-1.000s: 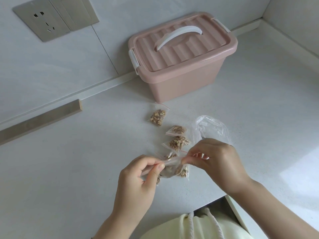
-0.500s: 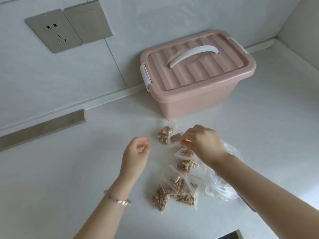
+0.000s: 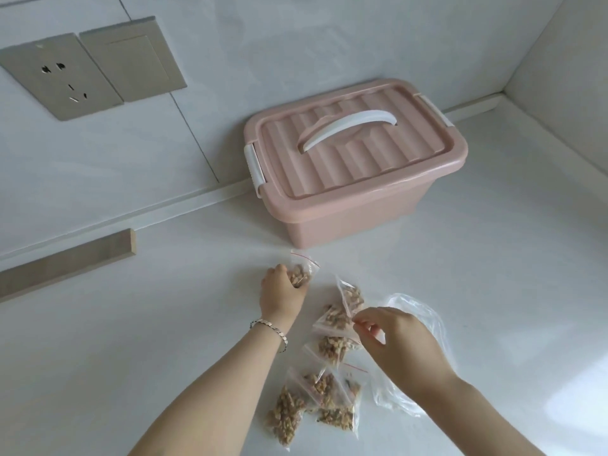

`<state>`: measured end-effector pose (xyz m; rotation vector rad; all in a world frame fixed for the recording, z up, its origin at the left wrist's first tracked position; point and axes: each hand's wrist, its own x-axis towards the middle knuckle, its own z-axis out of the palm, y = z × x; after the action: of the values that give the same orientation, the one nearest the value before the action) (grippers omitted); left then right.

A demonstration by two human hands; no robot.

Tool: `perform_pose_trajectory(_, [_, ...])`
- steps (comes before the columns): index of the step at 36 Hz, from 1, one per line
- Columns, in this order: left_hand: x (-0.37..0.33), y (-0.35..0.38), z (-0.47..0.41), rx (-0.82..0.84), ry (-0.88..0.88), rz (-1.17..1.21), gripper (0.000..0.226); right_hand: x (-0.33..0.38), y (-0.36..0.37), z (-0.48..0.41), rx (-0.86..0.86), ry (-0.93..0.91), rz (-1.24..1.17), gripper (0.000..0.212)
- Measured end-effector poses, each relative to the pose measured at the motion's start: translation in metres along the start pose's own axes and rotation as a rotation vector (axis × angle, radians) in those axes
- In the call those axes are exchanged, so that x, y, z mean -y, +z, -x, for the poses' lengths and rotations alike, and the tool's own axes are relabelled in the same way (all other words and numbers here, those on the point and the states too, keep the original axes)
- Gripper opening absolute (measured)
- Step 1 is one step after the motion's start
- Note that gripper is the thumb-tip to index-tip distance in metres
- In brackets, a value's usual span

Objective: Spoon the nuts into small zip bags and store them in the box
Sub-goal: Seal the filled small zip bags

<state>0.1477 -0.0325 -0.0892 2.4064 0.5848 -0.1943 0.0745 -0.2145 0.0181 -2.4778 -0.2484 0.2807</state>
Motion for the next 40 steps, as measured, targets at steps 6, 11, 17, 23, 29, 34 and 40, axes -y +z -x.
perform_pose_trajectory(6, [0.009, -0.024, 0.047, -0.065, 0.143, 0.306, 0.024, 0.008, -0.004, 0.01, -0.05, 0.061, -0.208, 0.013])
perform_pose_trajectory(11, [-0.005, -0.061, 0.112, 0.017, 0.12, 0.599, 0.028, 0.029, 0.0, 0.02, -0.042, 0.141, -0.499, 0.033])
perform_pose_trajectory(17, [-0.033, -0.095, 0.179, 0.152, 0.115, 0.867, 0.036, 0.05, -0.002, 0.045, -0.033, 0.132, -0.817, 0.022])
perform_pose_trajectory(23, [-0.034, -0.107, 0.201, 0.265, 0.268, 0.918, 0.054, 0.059, -0.021, 0.076, -0.079, 0.064, -1.02, 0.016])
perform_pose_trajectory(29, [-0.039, -0.111, 0.208, 0.305, 0.272, 0.978, 0.037, 0.06, -0.035, 0.095, -0.094, 0.076, -1.135, 0.014])
perform_pose_trajectory(34, [-0.043, -0.111, 0.216, 0.342, 0.206, 1.077, 0.033, 0.066, -0.044, 0.106, -0.086, 0.114, -1.169, 0.019])
perform_pose_trajectory(40, [-0.052, -0.107, 0.227, 0.174, 0.157, 1.013, 0.01, 0.065, -0.043, 0.111, -0.112, 0.178, -1.042, 0.012])
